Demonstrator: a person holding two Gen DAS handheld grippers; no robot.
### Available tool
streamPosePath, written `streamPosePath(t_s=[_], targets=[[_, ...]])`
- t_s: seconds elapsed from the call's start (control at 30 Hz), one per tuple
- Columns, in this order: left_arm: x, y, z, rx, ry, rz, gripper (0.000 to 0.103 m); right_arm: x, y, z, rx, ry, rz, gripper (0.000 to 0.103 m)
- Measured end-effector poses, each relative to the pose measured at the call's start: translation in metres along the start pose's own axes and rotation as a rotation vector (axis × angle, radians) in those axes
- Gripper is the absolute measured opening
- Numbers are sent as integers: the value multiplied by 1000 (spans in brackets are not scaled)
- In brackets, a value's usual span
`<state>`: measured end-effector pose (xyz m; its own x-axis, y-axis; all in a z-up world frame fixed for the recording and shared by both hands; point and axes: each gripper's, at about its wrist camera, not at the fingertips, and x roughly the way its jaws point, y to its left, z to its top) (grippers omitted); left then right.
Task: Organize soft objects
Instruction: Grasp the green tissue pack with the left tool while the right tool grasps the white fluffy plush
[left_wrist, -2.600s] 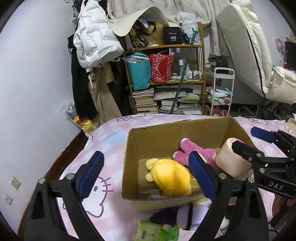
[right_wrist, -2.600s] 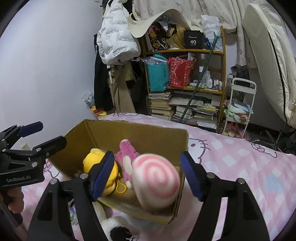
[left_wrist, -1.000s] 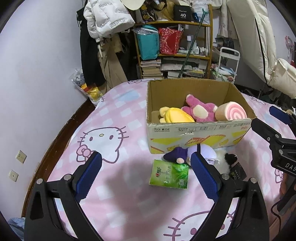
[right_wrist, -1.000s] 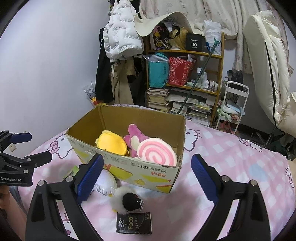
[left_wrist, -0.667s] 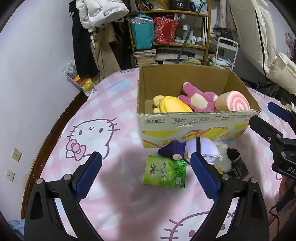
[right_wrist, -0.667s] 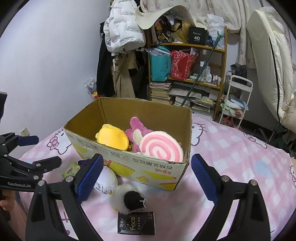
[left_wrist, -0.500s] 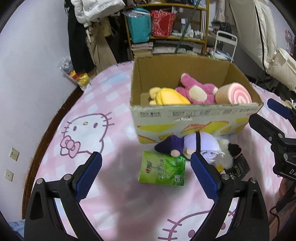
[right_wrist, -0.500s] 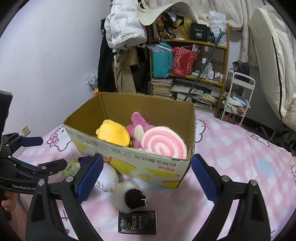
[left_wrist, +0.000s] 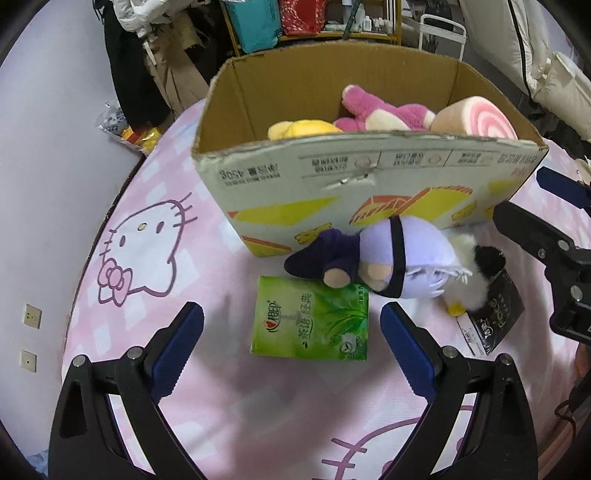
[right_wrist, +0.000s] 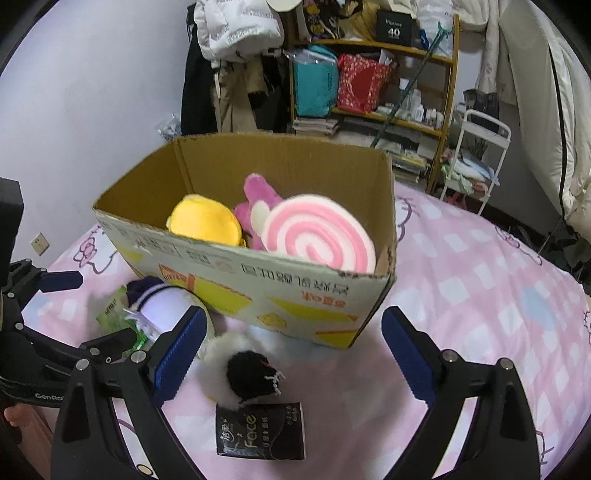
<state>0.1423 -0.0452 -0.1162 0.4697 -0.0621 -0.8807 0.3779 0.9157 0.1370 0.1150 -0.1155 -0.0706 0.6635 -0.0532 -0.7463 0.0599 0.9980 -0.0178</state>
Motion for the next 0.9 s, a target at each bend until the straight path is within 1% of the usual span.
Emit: streamPosePath(t_s=[0.07,0.13,0.27,0.43,0.5,0.63,0.67,0.8,0.83,0.87,0.9], targets=[[4,1,0,-5,18,-2,95,5,-2,-2,7,23,-14,100],[7,1,0,-6,28,-4,95,8,-4,-3,17,37,-6,100],[13,0,3,-15,41,-30,95,16,-9,-4,29,67,-1,100],[28,-2,4,-17,89,-49,95,25,-8,-7,51,131,77,100],[33,-3,4,-14,103,-31,95,30,-5,-10,50,165,103,100],[36,-7,6,19,80,33,95,39,2,-15,29,201,111,99],[38,-8,6,27,81,44,95,43,5,-15,21,210,112,98],[46,-8,5,19,114,31,95,56,10,-20,14,258,137,81],[47,-8,5,21,118,35,94,58,11,-22,11,265,138,78],[47,-7,5,21,118,40,92,61,13,-23,6,272,142,71],[48,-7,5,20,118,34,86,65,15,-24,-4,280,151,66]])
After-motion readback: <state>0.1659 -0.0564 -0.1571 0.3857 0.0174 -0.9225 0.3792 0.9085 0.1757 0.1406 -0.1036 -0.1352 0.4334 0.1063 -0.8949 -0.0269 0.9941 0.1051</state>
